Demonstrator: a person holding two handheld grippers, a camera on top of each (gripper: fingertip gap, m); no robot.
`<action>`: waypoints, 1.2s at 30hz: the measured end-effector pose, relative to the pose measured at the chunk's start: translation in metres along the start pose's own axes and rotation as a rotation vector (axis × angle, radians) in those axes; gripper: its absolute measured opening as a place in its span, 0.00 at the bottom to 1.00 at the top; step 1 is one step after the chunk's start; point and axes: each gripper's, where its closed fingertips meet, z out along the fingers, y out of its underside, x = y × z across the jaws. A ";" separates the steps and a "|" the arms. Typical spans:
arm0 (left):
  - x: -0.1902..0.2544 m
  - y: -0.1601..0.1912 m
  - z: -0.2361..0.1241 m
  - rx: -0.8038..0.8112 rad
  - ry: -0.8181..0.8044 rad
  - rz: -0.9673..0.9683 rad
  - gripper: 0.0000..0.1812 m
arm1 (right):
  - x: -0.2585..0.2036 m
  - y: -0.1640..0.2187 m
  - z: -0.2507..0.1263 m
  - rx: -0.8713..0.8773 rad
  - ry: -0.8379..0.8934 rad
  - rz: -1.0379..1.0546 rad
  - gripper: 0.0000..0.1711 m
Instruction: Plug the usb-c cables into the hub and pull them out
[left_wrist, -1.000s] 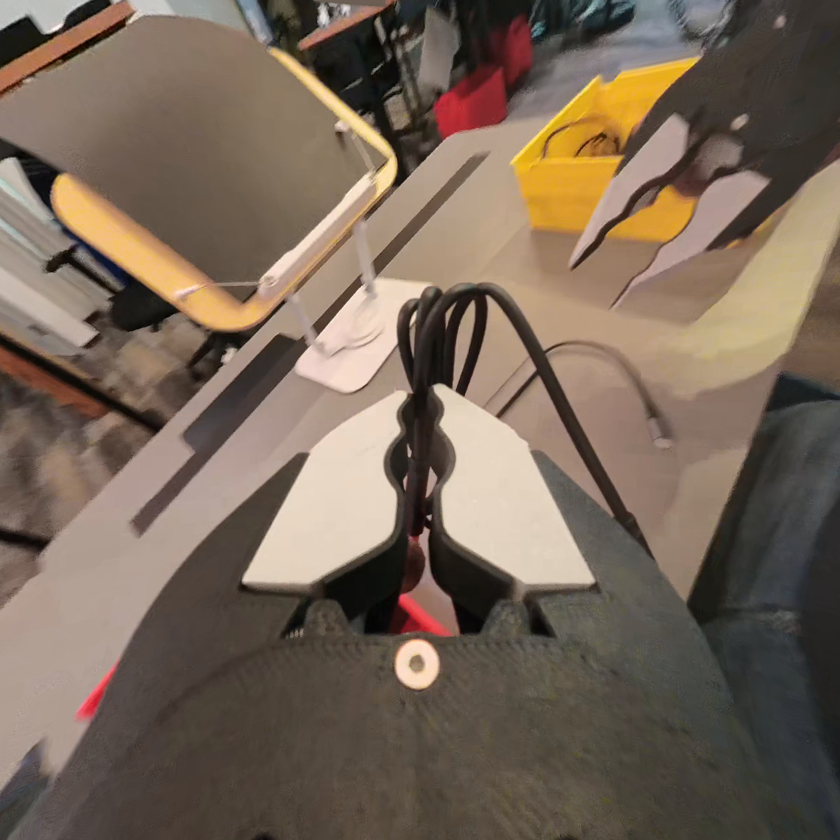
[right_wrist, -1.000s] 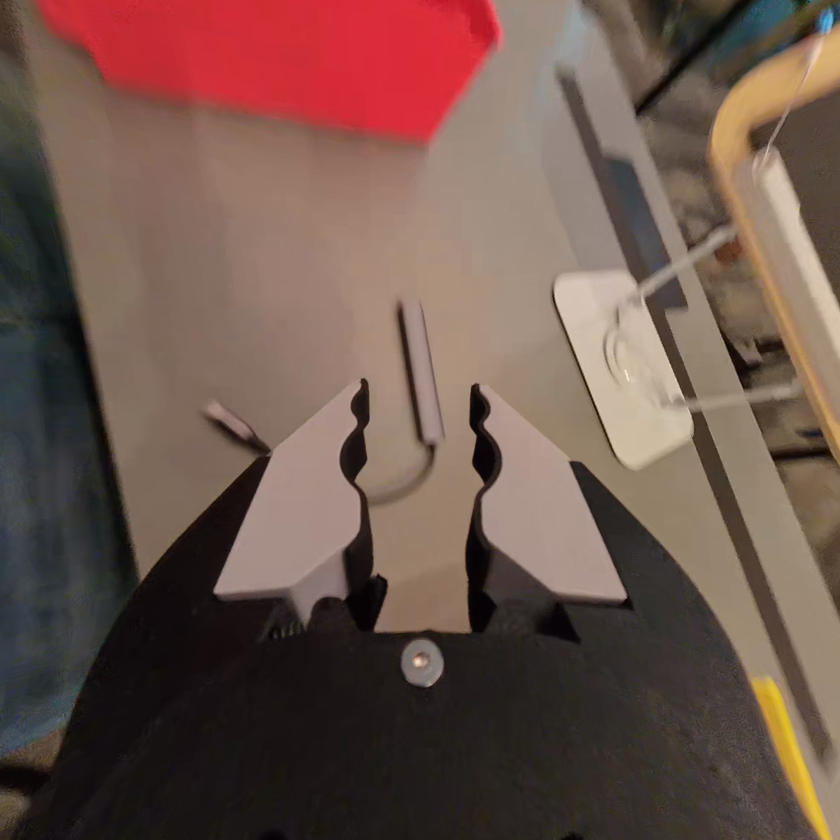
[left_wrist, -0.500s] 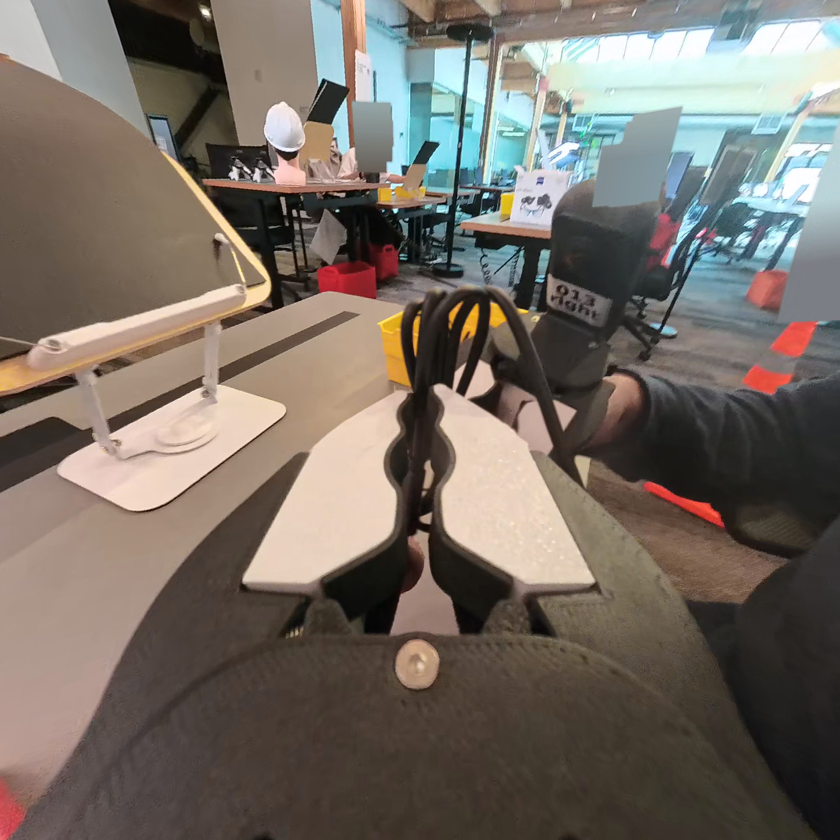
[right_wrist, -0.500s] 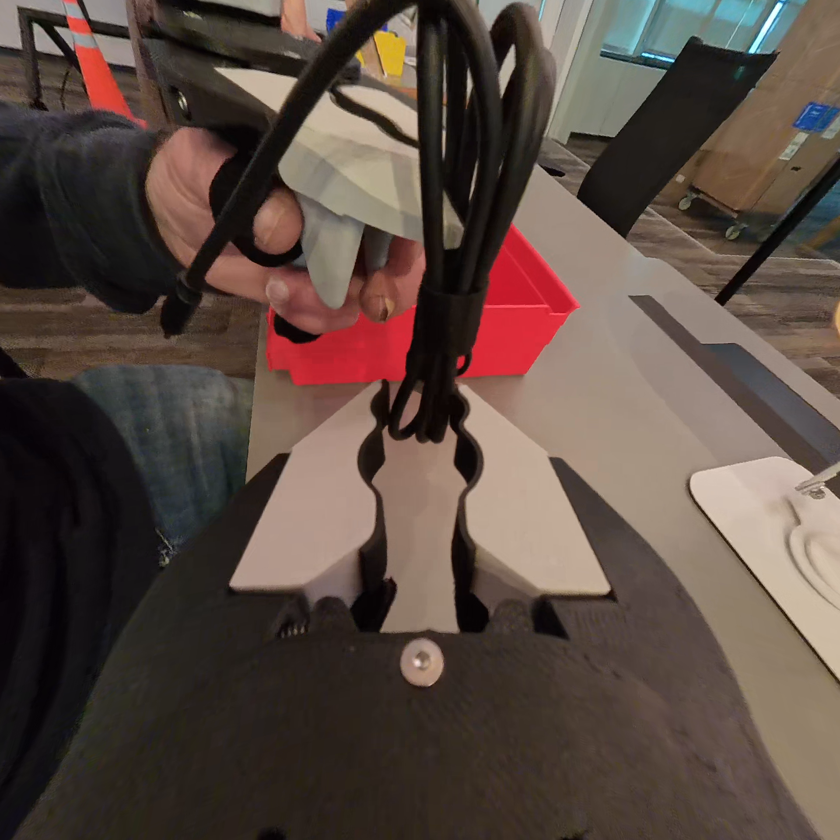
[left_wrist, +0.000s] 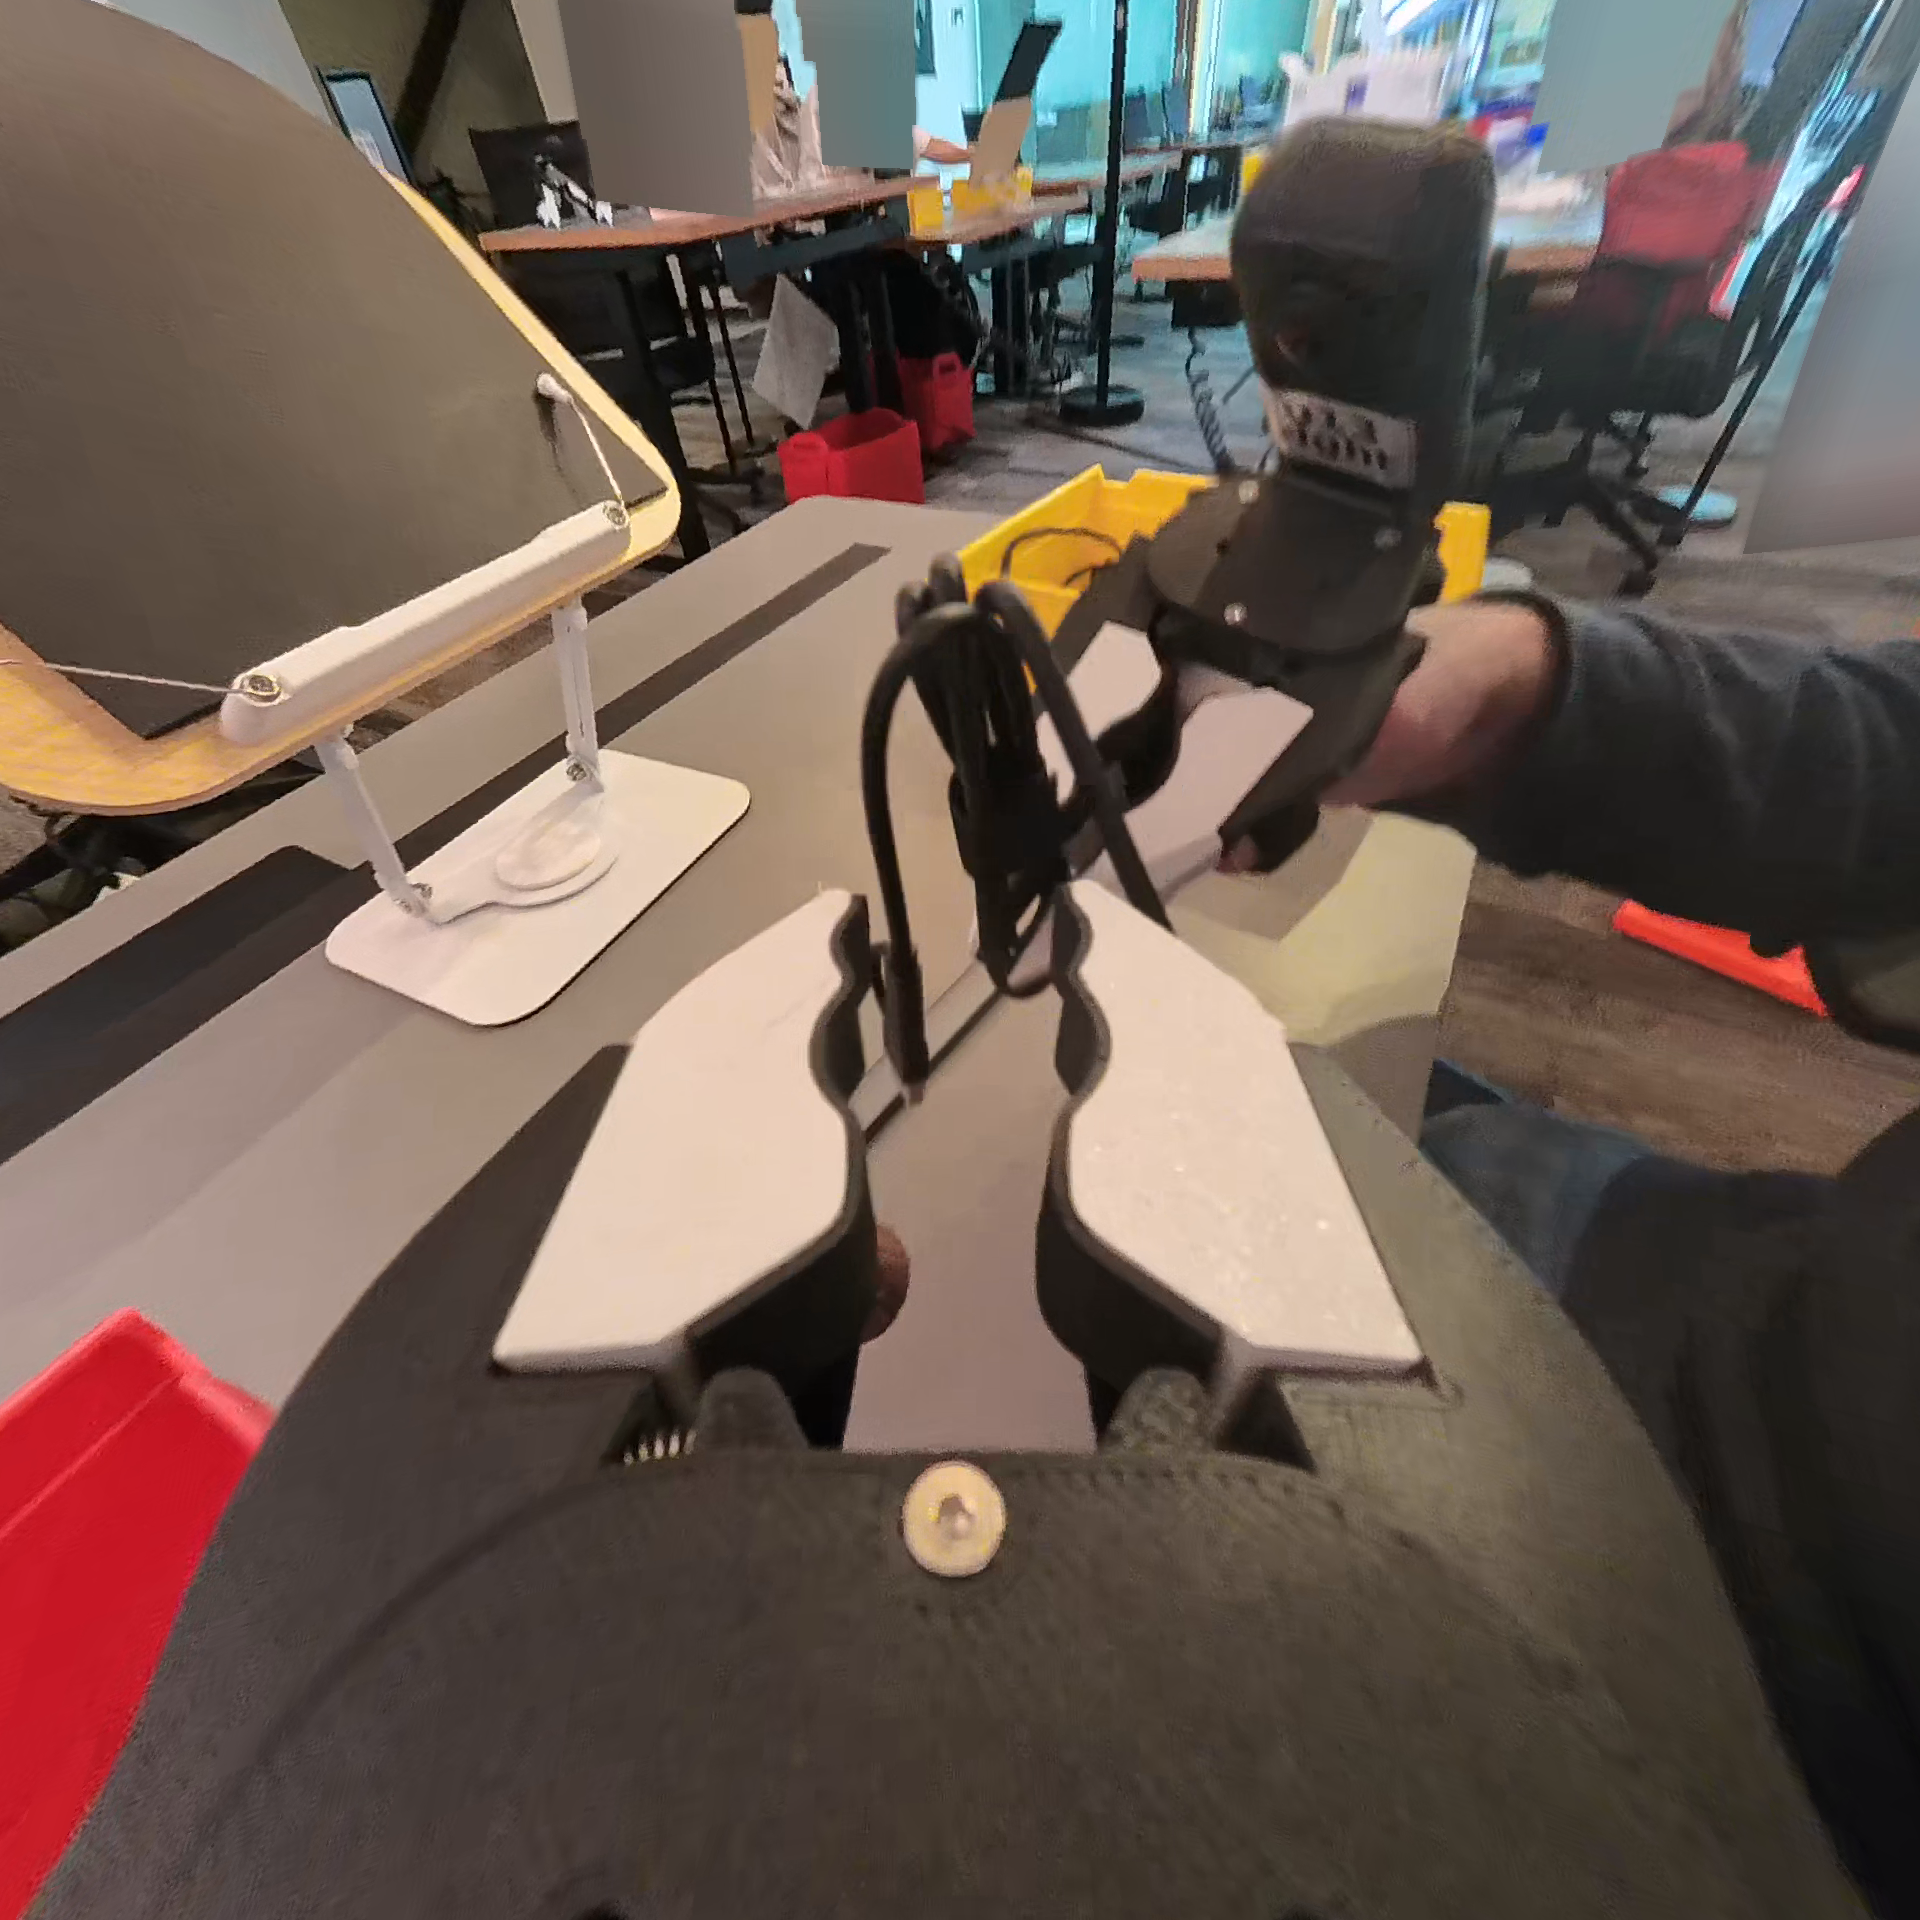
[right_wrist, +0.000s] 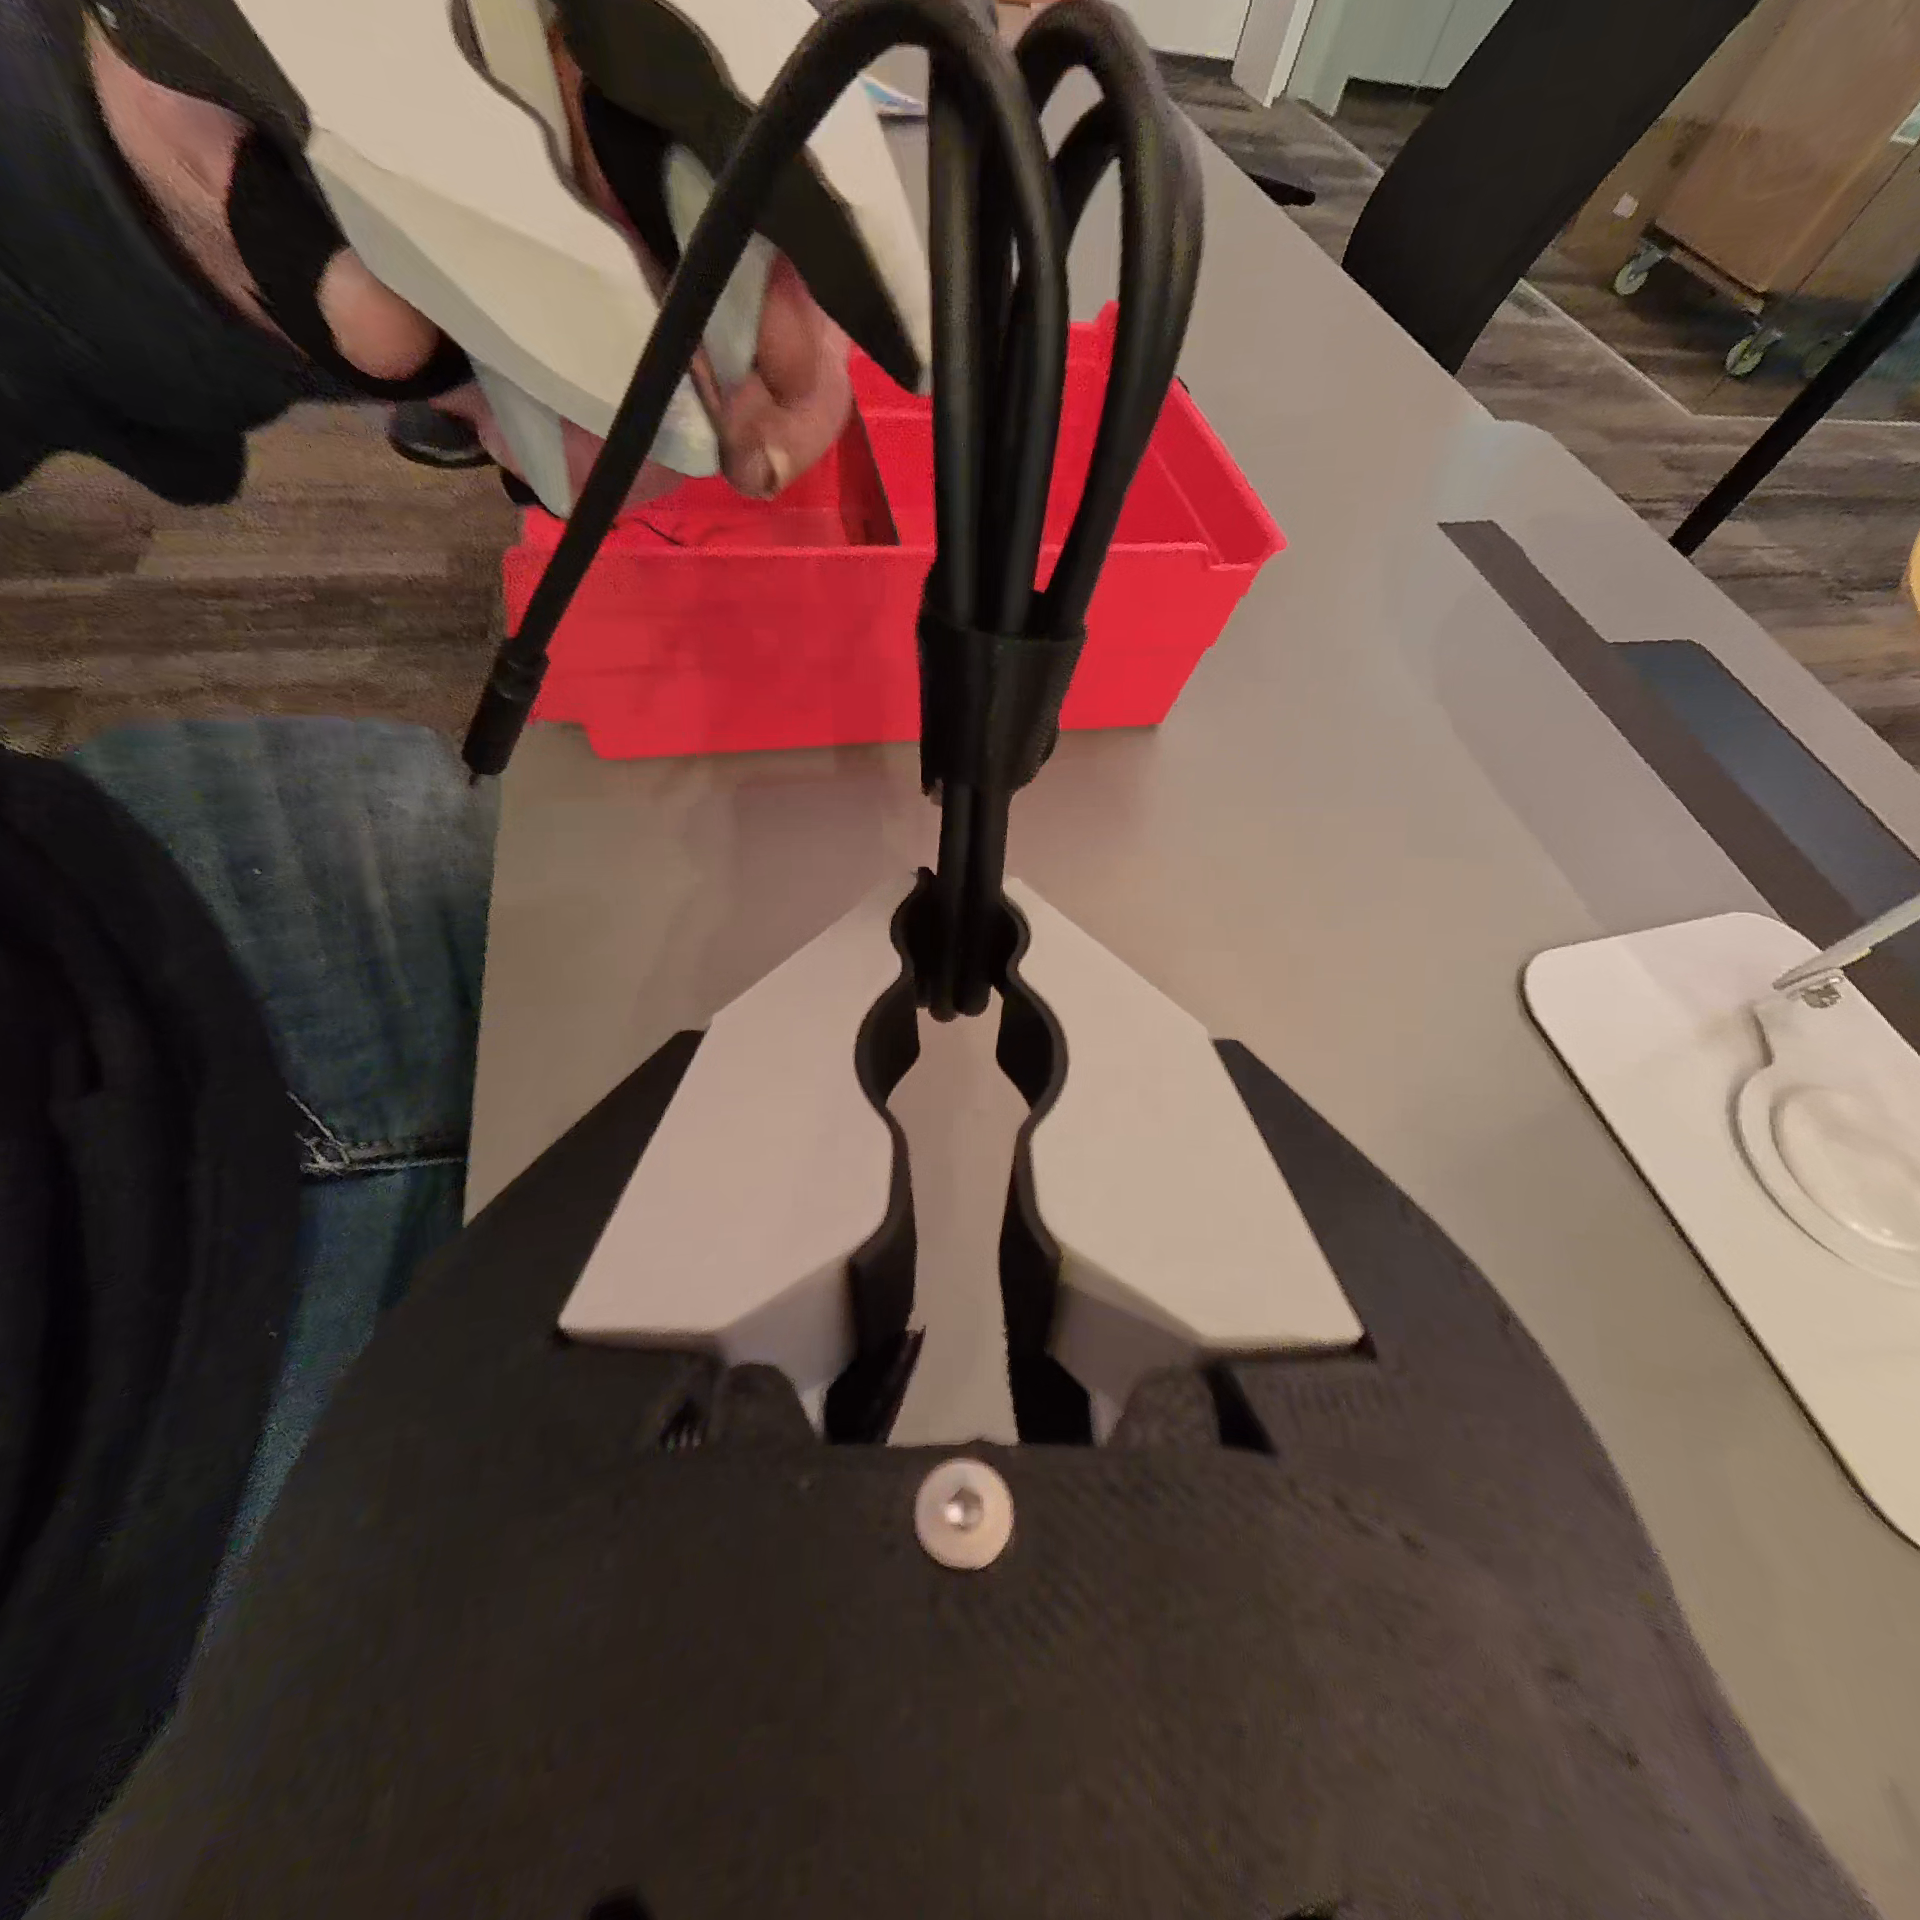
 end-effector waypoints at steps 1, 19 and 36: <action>0.000 0.003 -0.003 -0.030 -0.004 0.029 0.18 | 0.004 0.002 -0.001 -0.013 0.008 -0.009 0.03; 0.020 0.069 0.027 -0.388 -0.119 -0.032 0.16 | 0.045 -0.016 -0.023 -0.254 0.557 -0.539 0.03; 0.019 0.072 0.035 -0.371 -0.167 -0.079 0.07 | 0.035 -0.043 -0.039 -0.250 0.805 -0.791 0.03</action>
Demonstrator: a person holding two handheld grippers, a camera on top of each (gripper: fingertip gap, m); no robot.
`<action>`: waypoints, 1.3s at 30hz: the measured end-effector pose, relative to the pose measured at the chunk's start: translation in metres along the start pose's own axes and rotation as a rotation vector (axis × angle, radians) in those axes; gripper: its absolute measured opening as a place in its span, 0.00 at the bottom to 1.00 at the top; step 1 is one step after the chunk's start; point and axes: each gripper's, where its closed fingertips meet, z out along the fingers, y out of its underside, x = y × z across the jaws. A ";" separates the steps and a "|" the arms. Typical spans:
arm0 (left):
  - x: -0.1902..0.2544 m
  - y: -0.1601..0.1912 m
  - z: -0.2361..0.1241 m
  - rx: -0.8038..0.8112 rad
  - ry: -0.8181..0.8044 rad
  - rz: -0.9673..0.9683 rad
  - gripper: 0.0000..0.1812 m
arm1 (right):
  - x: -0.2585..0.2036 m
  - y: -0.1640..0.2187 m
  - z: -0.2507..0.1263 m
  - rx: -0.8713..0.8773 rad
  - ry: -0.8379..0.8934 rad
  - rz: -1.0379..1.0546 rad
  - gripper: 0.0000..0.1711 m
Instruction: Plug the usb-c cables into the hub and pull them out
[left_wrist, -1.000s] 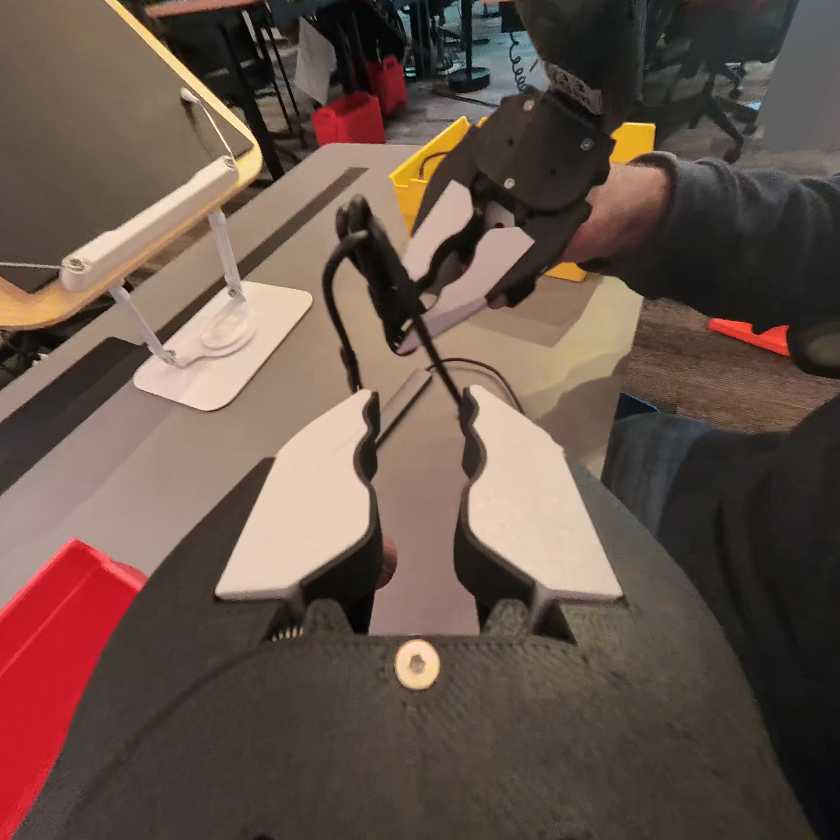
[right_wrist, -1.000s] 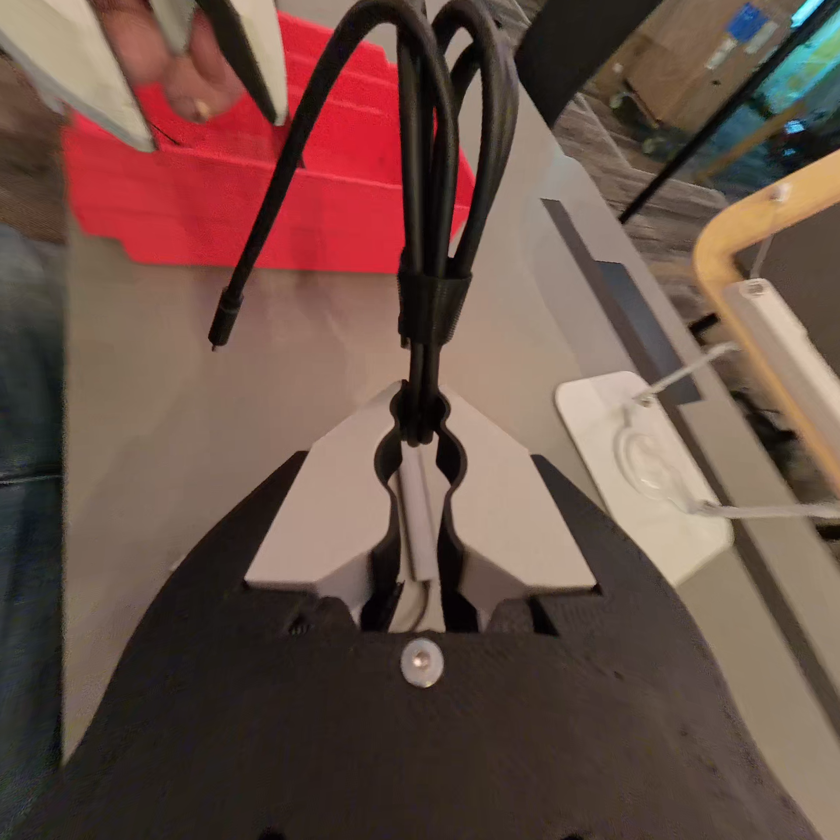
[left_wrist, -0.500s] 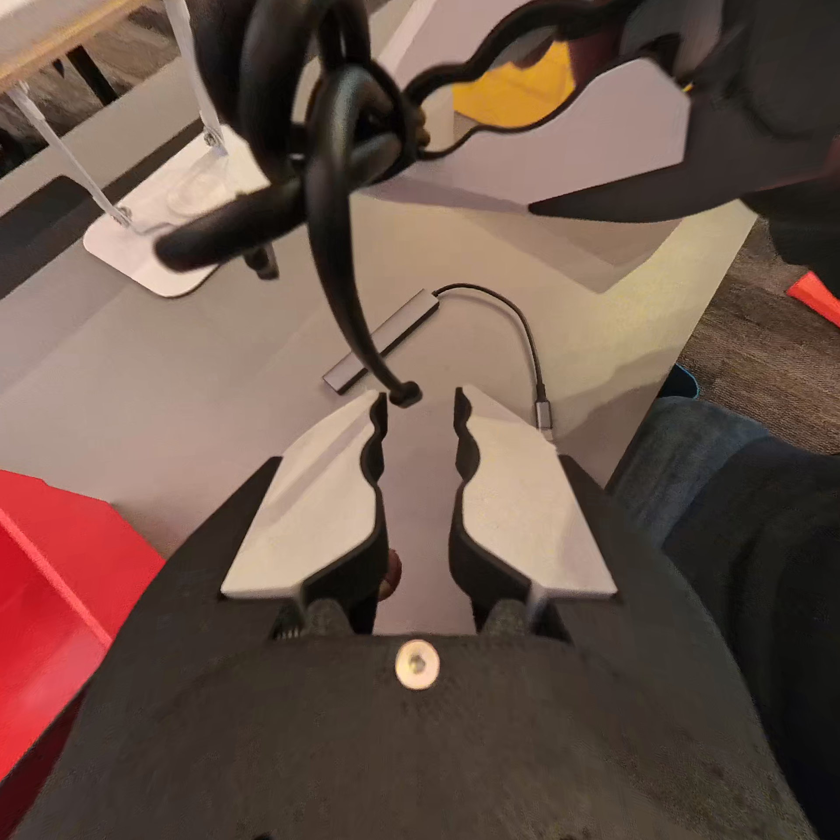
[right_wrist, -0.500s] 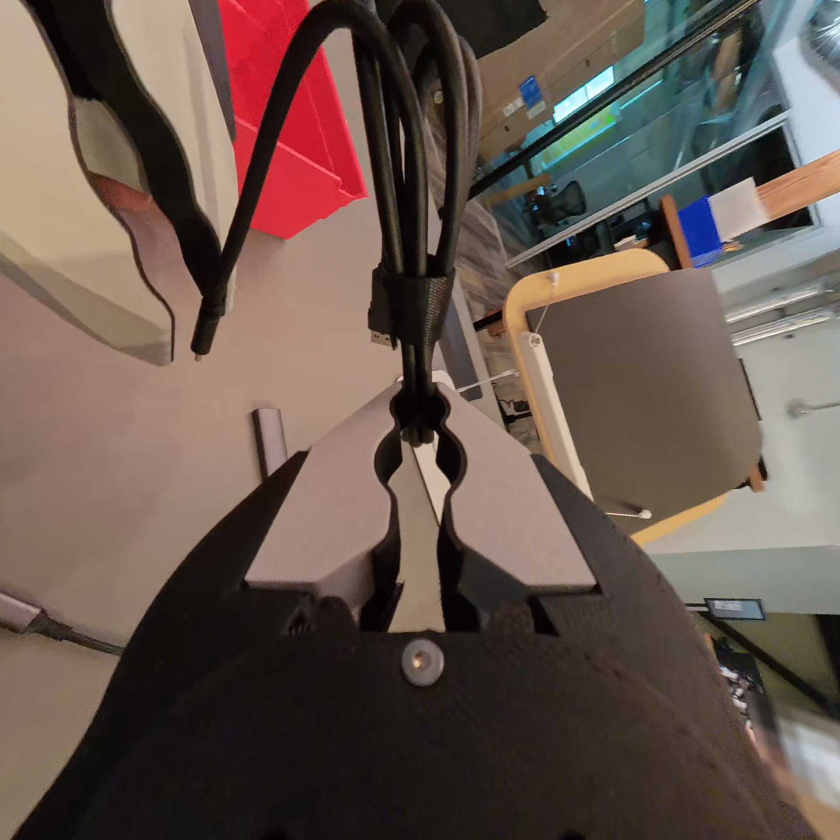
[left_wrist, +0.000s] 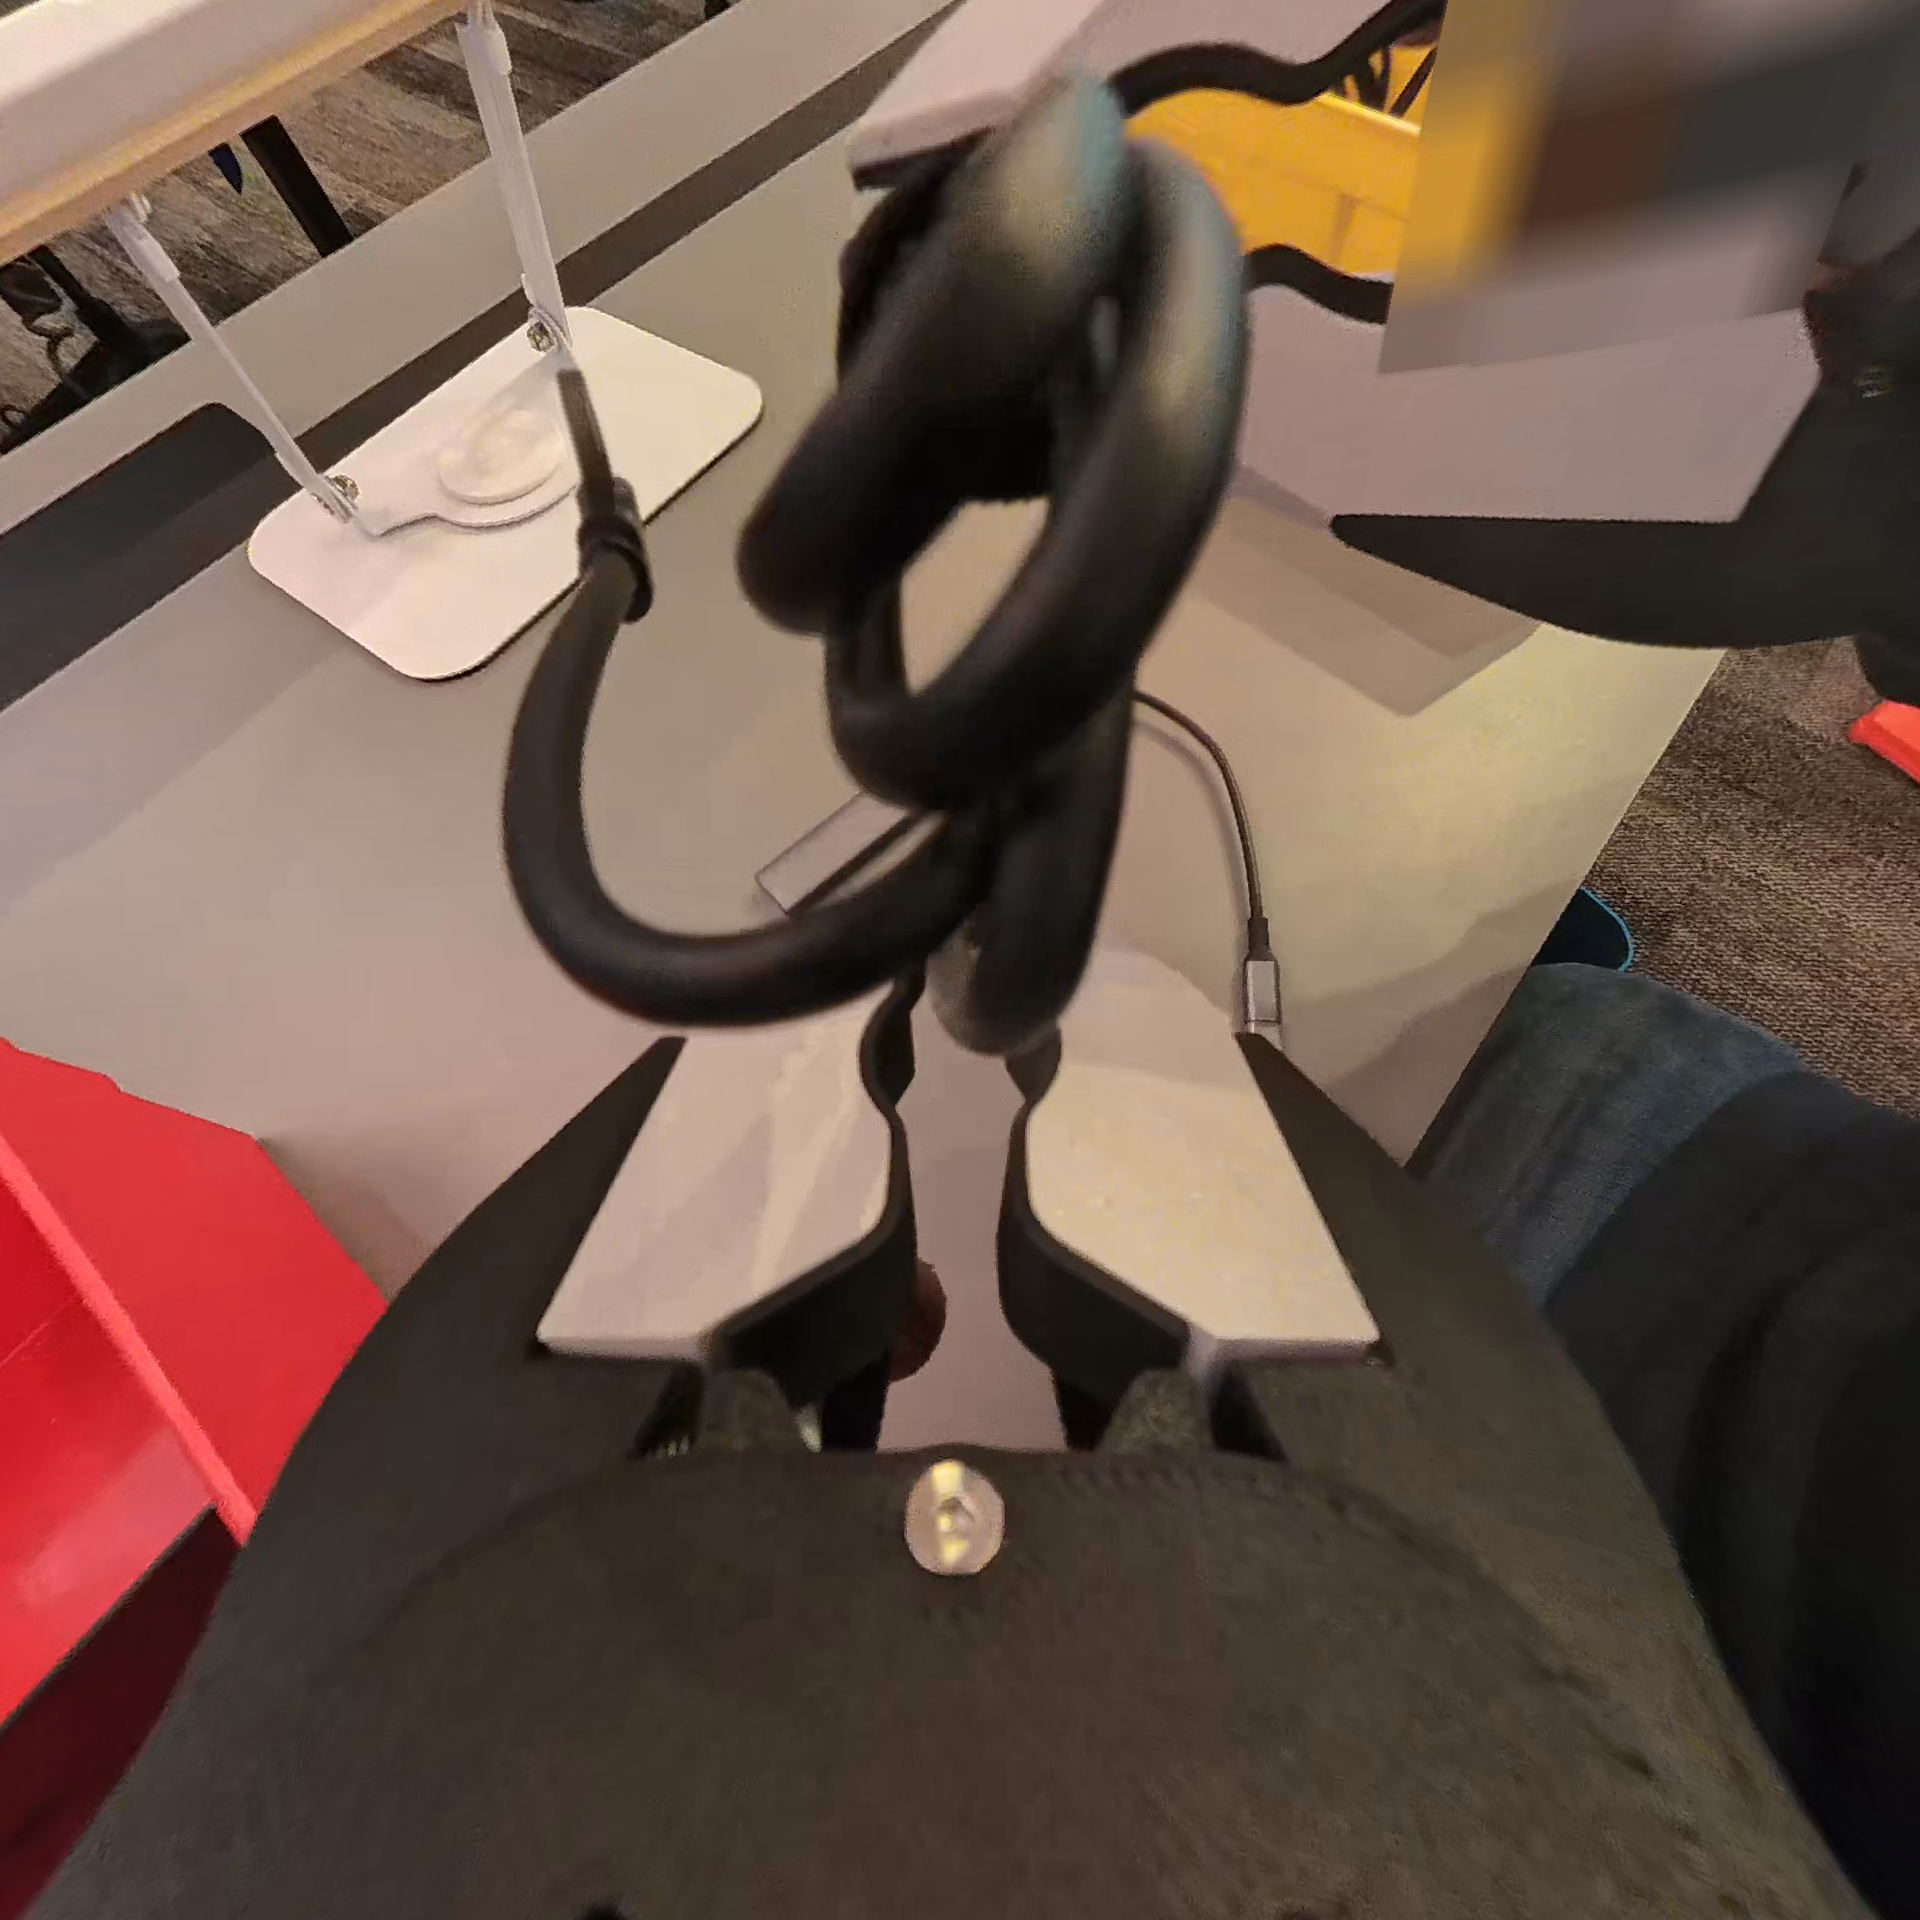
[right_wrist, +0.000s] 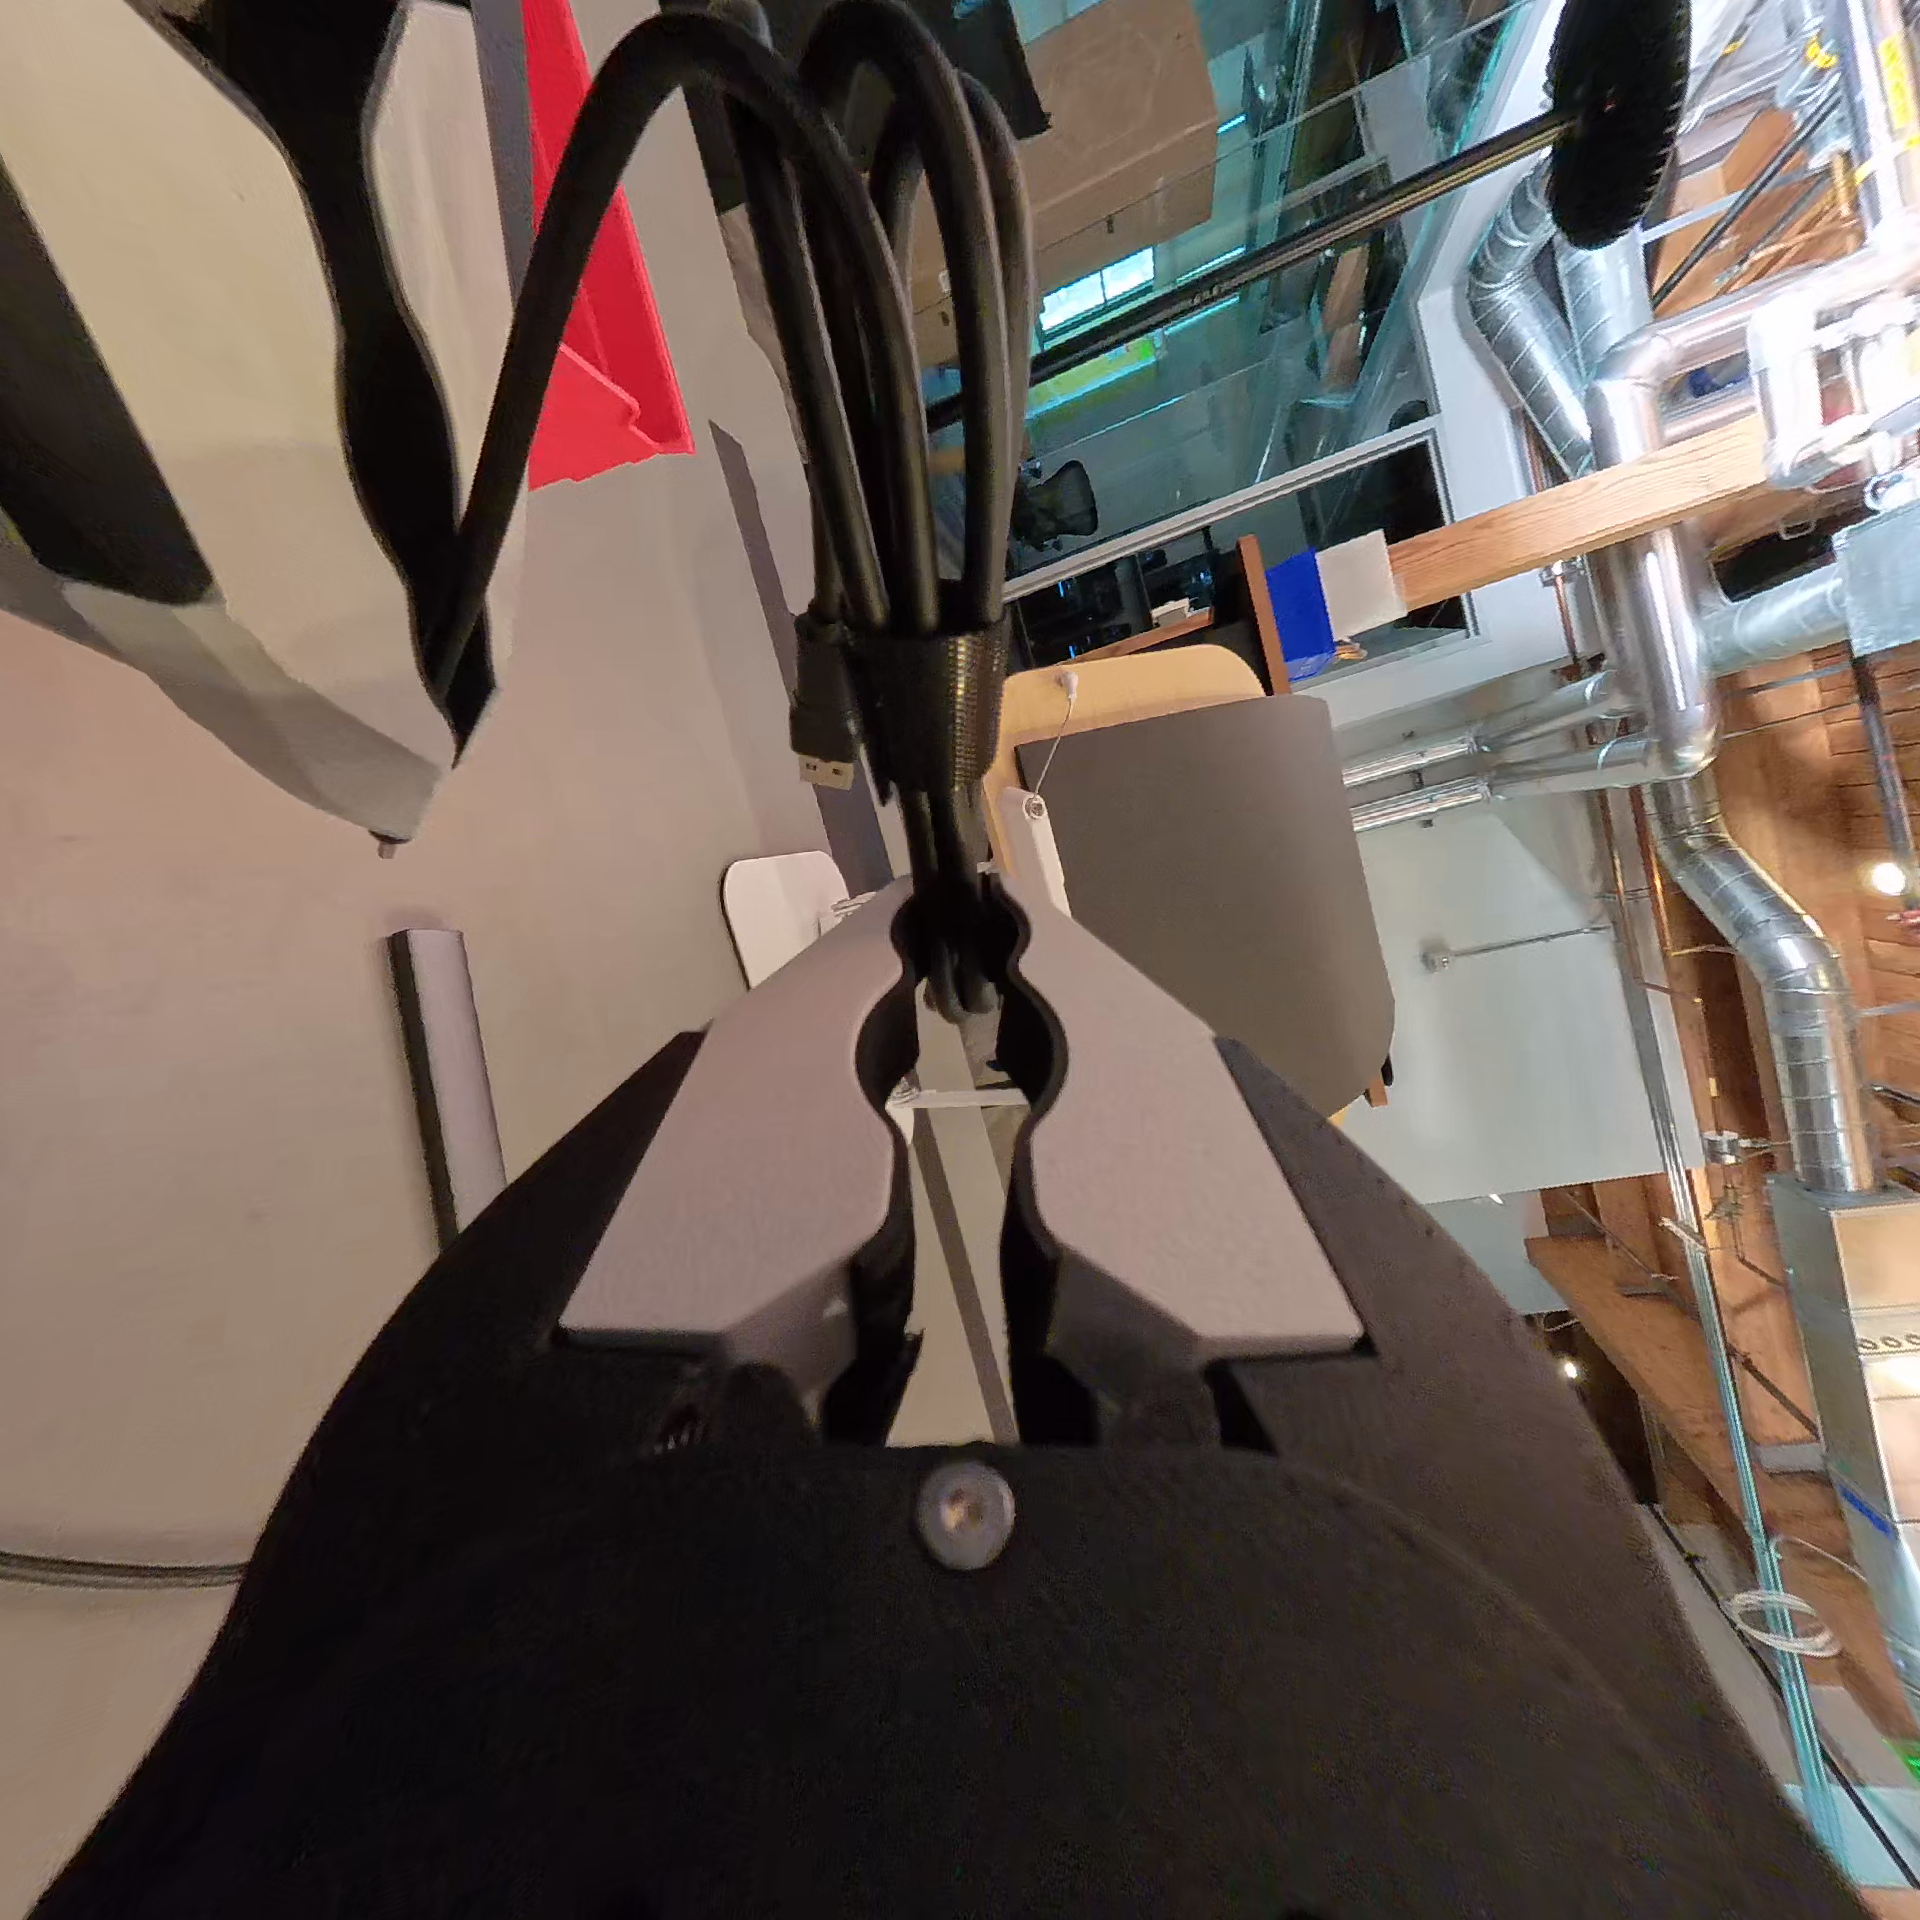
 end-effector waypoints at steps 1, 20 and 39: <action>0.000 0.000 0.000 0.003 -0.002 0.002 0.07 | 0.000 -0.001 0.000 0.004 0.006 -0.003 0.03; -0.042 -0.015 -0.011 0.109 -0.194 0.121 0.07 | 0.001 -0.001 -0.017 -0.005 -0.040 -0.040 0.03; -0.080 -0.048 -0.030 0.301 -0.471 0.317 0.07 | -0.092 -0.022 -0.031 0.123 -0.429 0.095 0.25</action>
